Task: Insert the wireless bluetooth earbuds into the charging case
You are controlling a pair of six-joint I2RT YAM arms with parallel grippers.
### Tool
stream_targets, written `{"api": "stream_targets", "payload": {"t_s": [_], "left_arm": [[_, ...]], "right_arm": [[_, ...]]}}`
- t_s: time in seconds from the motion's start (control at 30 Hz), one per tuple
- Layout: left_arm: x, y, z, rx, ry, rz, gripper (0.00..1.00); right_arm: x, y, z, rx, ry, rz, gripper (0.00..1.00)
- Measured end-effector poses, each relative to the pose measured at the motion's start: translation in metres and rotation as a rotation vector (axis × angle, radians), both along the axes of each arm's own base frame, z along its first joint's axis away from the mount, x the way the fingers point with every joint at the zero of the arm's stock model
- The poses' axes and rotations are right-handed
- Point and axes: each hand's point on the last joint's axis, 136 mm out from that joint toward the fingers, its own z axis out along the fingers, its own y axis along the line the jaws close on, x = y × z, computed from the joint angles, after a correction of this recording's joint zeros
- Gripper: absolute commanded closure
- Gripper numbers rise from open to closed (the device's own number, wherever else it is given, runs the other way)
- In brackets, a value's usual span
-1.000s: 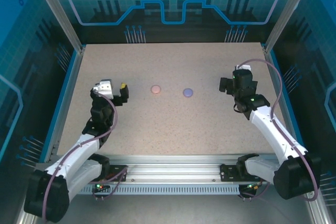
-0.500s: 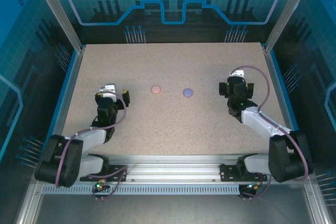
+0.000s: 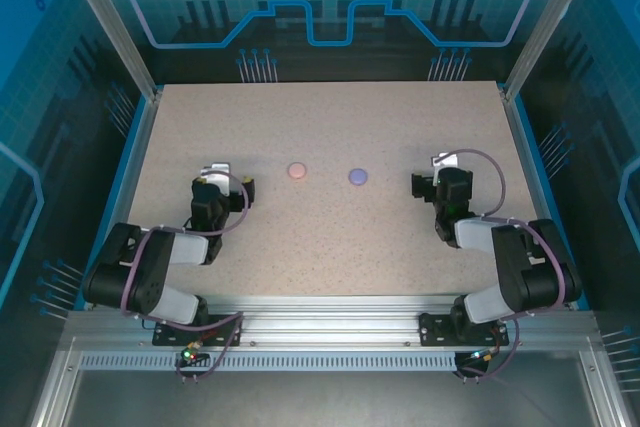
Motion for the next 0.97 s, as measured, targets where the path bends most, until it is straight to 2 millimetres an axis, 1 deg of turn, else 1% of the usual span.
{"api": "stream_targets", "payload": {"t_s": [0.07,0.13,0.27,0.37,0.57,0.8,0.97], "left_arm": [[0.003,-0.001,-0.006,-0.009,0.023,-0.016,0.01],[0.007,-0.002,-0.006,-0.019,0.029,-0.031,0.01],[0.021,0.002,0.005,-0.051,0.018,-0.046,0.01],[0.027,0.009,0.011,-0.078,0.010,-0.036,0.01],[0.025,0.010,0.004,-0.115,0.042,-0.044,0.01],[0.025,0.009,0.004,-0.119,0.043,-0.048,0.01],[0.025,0.008,0.004,-0.122,0.044,-0.054,0.01]], "right_arm": [[0.003,-0.001,0.001,0.027,-0.015,0.021,0.00],[0.004,0.003,0.002,0.045,-0.027,0.049,0.00],[0.007,0.011,0.007,0.066,-0.047,0.091,0.00],[0.007,0.013,0.007,0.071,-0.049,0.101,0.00],[0.008,0.015,0.009,0.075,-0.056,0.111,0.00],[0.008,0.016,0.010,0.068,-0.060,0.117,0.00],[0.008,0.021,0.009,0.087,-0.057,0.158,0.00]]}}
